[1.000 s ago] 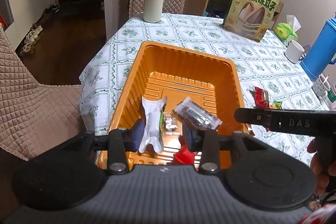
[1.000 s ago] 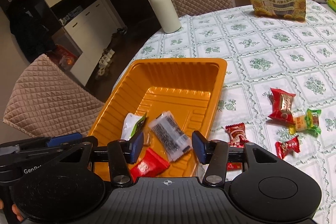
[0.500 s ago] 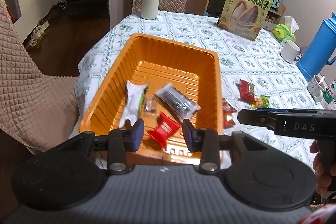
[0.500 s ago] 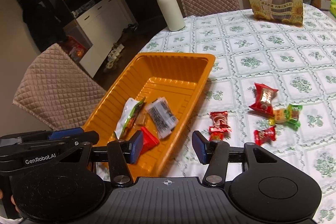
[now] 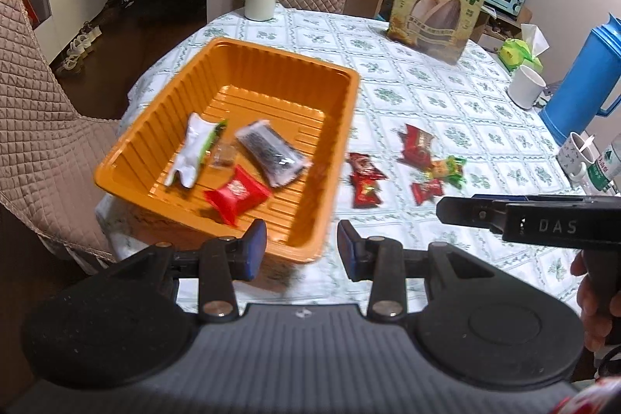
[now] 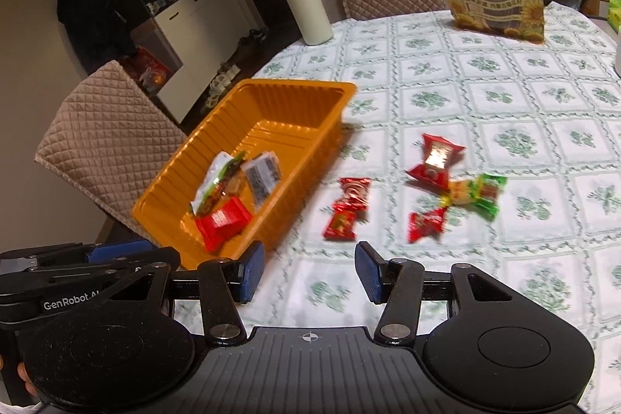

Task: Organize snacks
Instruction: 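Withdraw both grippers from the tray toward the remaining snacks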

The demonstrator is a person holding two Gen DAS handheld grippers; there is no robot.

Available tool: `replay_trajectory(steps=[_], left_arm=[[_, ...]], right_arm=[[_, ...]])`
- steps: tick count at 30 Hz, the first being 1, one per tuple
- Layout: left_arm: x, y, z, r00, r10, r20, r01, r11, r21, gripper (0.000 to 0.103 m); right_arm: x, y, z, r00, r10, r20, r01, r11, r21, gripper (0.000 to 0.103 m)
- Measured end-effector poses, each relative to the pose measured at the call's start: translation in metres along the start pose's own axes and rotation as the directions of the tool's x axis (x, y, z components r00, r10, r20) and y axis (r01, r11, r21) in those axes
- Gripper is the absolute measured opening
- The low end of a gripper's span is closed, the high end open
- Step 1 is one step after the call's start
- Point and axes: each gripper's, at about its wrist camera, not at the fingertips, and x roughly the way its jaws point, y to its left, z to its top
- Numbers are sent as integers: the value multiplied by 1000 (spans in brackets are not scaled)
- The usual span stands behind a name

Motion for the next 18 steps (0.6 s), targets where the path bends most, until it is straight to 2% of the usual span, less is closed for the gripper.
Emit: replay_trajectory(steps=[18], left_arm=[[17,-80,-22,999,26,35,-26,1000,-7,36]], right_arm=[[-37,-78,-11,1000,-21,-7,20,1000,-20,52]])
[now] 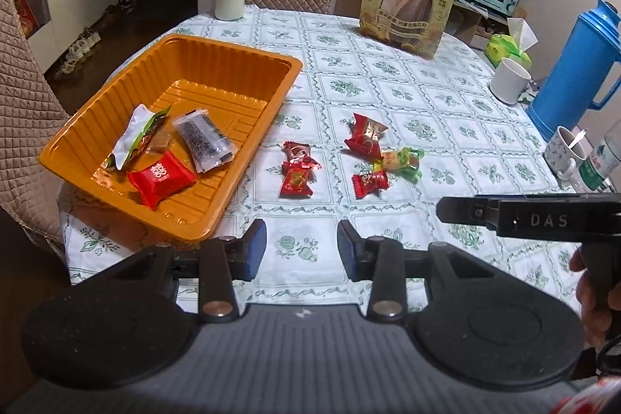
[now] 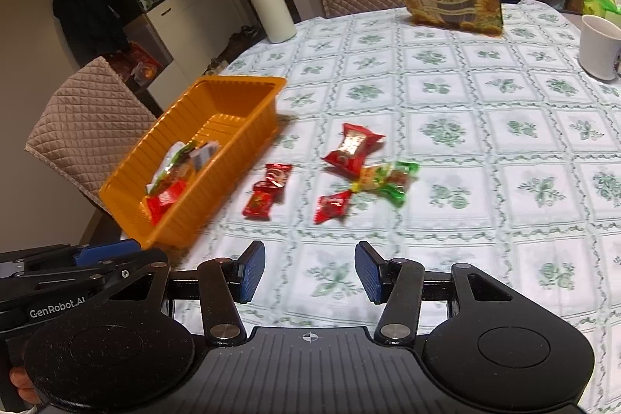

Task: Organize snacks
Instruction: 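Withdraw both grippers from the tray toward the remaining snacks, then grasp the red wrapped candy with the left gripper while the right gripper grasps the green-ended candy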

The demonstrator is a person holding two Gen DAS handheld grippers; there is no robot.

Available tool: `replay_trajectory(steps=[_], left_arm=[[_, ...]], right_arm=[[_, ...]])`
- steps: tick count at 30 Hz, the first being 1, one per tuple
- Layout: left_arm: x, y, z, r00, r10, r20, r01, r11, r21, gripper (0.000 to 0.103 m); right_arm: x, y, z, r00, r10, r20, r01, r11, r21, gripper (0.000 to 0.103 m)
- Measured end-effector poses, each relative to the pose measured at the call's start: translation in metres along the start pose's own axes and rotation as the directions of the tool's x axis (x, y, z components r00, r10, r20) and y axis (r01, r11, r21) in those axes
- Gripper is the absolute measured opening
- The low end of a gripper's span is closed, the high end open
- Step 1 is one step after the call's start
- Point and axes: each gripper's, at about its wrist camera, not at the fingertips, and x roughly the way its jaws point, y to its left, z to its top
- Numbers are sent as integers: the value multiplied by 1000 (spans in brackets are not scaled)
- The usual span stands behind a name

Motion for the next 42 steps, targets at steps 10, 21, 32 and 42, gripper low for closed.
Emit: replay_trajectory(steps=[10,21,32,42], left_arm=[[26,-19,-1,999,43,13,-43,999,-11,36],[69,-30,9,994,106,17,-106,994,21,36],[112,-34,22,984,177,-7,-176,983,49,36],[137,-31,29,978,204,-45,-202,979,40,36]], right_arm=[[5,-32,-1,1000,-30,6,30,999,-12,52],[18,-64,5,997,-73,5,73,997,7,52],[28,-87,14,995,-101,-7,102,994,48,52],[42,-97,24,995,-99,-23,100,994,50,52]])
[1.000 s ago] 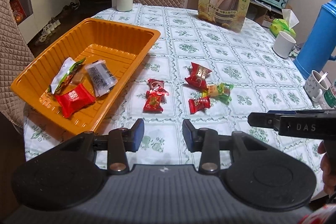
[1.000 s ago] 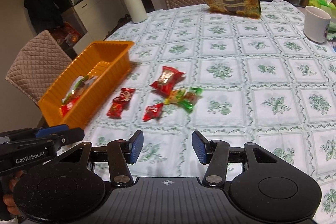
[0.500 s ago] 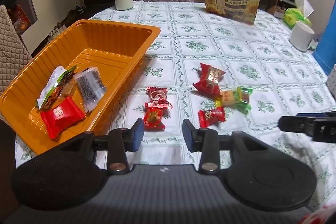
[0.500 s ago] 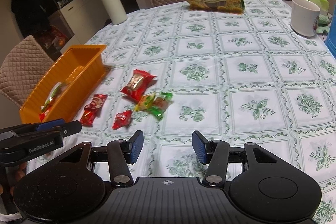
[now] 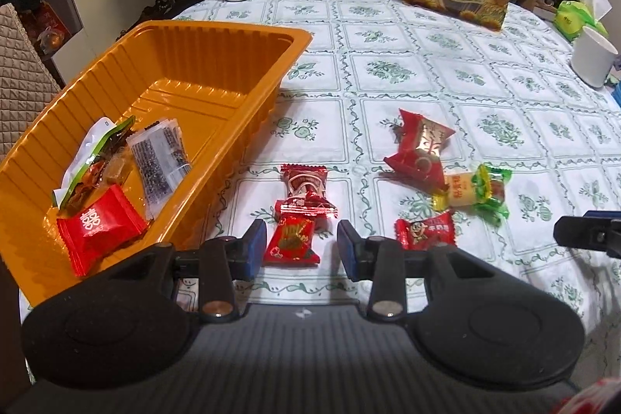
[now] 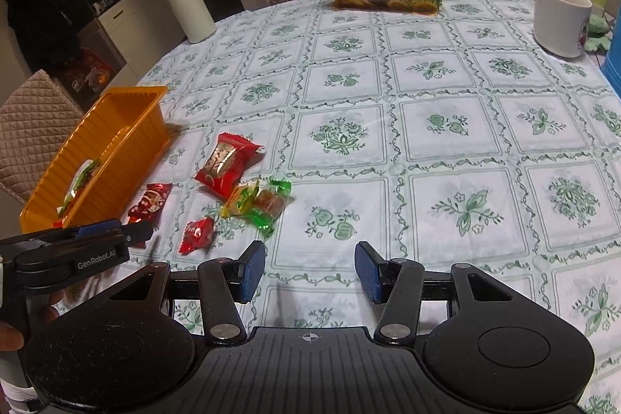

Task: Organize snacks
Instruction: 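Grasp the red wrapped candy with the left gripper while the right gripper grasps the green-ended candy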

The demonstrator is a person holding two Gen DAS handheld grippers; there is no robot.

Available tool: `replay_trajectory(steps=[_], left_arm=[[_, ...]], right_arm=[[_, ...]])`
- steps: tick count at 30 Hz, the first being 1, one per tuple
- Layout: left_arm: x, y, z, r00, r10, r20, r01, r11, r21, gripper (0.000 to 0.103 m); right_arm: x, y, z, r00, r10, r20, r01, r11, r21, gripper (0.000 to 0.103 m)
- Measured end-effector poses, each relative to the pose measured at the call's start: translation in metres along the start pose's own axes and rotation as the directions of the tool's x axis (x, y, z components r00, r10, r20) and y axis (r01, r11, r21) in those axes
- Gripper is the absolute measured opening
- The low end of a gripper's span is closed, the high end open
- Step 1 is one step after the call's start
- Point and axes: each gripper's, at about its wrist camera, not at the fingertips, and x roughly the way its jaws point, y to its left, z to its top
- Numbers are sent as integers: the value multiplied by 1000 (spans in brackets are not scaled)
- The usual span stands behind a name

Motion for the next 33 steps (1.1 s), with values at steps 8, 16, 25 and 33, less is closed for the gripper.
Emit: replay_trajectory(steps=[8,16,25,33], left_arm=[[10,0,0,1000,-7,-20,7,1000,0,27],[-1,2,-5,999,-36,-35,36,999,6,25],[-32,16,-13,999,-42,-18,42,999,-25,25],[-54,30,-14,1000,-20,12,20,997,-68,25]], right_arm=[[6,1,9,1000,24,10,-24,998,-50,52],[13,5,14,998,66,23,-61,983,-173,52],[31,14,14,995,101,3,-92,915,-392,52],[59,25,12,992,115,-50,-124,833,-539,52]])
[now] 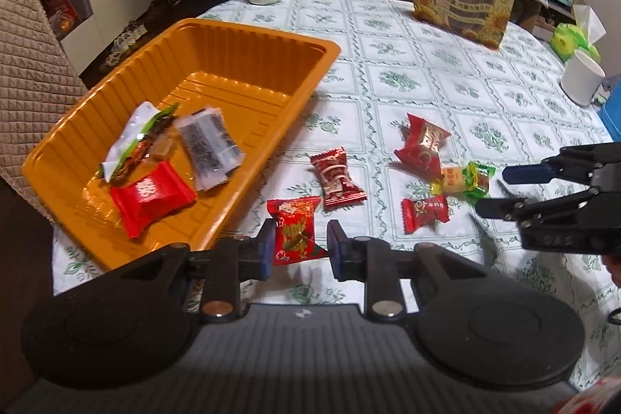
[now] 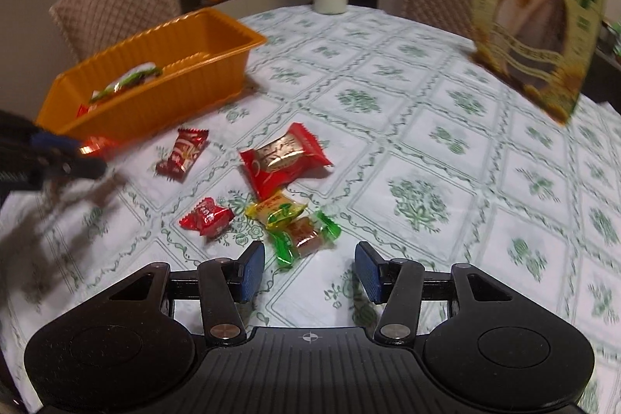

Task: Organize snacks
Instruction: 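Grasp the red wrapped candy with the left gripper while the right gripper grasps the green-ended candy, then carry the red candy with the left gripper and the green-ended candy with the right gripper toward the tray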

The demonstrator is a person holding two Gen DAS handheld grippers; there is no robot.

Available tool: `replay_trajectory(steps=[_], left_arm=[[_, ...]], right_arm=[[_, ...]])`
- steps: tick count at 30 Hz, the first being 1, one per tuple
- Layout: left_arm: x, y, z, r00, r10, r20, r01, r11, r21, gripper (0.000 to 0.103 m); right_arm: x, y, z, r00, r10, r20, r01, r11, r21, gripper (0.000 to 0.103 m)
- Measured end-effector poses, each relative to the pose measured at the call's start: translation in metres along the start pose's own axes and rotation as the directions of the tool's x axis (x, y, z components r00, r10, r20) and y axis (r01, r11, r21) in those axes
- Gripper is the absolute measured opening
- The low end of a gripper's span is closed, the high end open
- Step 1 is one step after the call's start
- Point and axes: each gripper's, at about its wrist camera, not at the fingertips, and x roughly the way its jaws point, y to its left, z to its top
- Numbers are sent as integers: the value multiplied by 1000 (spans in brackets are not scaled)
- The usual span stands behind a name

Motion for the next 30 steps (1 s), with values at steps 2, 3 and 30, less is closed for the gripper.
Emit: replay_trajectory(steps=[2,3,30], left_arm=[[-3,3,-1,1000,7,3,-7,1000,-8,25],[-5,5,-1,1000,9,3,-9,1000,-11,25],[-22,25,-10,1000,11,9,-11,999,-34,13]], right_arm=[[6,2,0,1000,-1,-13,1,999,-37,52],[8,2,1,1000,-5,-13,5,999,-53,52],[-9,9,-10,999,35,16,-36,998,55,25]])
